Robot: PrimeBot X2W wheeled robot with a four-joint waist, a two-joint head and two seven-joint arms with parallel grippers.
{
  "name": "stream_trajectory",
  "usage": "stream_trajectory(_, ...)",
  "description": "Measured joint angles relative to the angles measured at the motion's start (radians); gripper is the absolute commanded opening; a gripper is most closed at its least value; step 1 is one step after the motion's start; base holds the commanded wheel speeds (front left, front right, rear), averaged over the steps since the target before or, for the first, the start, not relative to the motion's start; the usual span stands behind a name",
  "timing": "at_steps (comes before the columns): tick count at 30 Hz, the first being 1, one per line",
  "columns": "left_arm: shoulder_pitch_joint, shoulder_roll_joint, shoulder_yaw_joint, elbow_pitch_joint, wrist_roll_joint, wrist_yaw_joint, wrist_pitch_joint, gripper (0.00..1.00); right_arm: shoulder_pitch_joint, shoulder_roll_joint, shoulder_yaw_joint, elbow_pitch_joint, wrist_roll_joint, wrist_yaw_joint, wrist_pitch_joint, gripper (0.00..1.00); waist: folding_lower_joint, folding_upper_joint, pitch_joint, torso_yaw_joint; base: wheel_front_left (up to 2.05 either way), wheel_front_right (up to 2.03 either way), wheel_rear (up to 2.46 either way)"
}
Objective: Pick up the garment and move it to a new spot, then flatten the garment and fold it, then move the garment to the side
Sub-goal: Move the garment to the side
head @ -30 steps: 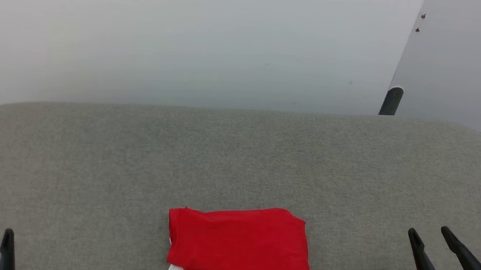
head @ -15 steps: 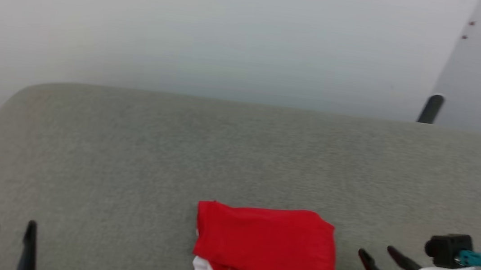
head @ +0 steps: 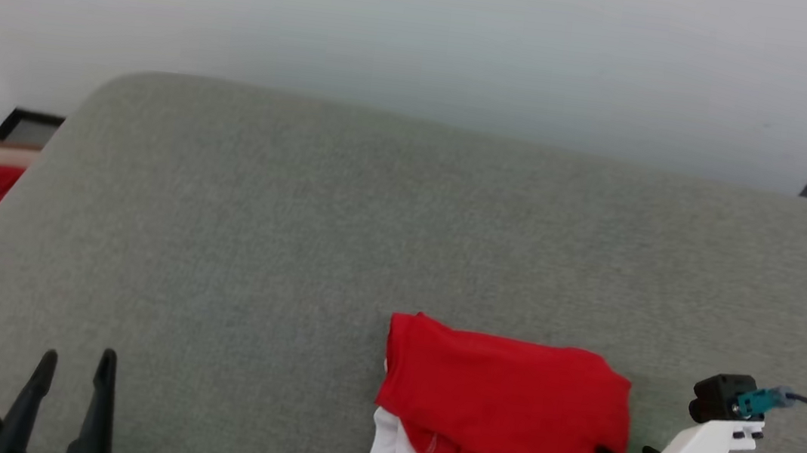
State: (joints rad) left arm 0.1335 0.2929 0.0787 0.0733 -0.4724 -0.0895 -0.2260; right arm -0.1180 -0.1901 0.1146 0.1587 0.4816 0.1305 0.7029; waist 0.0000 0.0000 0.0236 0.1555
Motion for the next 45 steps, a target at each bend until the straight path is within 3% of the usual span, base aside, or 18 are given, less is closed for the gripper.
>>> stream_trajectory(11,-0.047,-0.013,-0.012,0.033,-0.012,-0.008,-0.017,1.00,-0.078,0.074,-0.066,0.091,-0.044,0.000,0.127,1.00,0.0000,0.0000,0.084,0.055,0.00,0.00,0.00)
stream_trajectory(12,-0.050,-0.013,-0.013,0.035,-0.012,-0.008,-0.018,1.00,-0.086,0.075,-0.065,0.096,-0.042,0.000,0.138,0.73,0.0000,0.0000,0.089,0.058,0.00,0.00,0.00)
stream_trajectory(13,-0.052,-0.014,-0.014,0.037,-0.012,-0.008,-0.020,1.00,-0.094,0.076,-0.067,0.102,-0.039,0.000,0.148,0.00,0.0000,0.0000,0.093,0.062,0.00,0.00,0.00)
stream_trajectory(25,-0.060,-0.021,-0.015,0.051,-0.016,-0.009,-0.029,1.00,-0.139,0.042,-0.037,0.095,-0.016,0.001,0.158,0.00,0.0000,0.0000,0.099,0.050,0.00,0.00,0.00)
stream_trajectory(45,-0.157,-0.009,-0.078,0.064,0.018,-0.024,-0.034,1.00,-0.290,-0.222,0.027,0.045,0.003,0.001,0.108,0.00,0.0000,0.0000,0.105,-0.090,0.00,0.00,0.00)
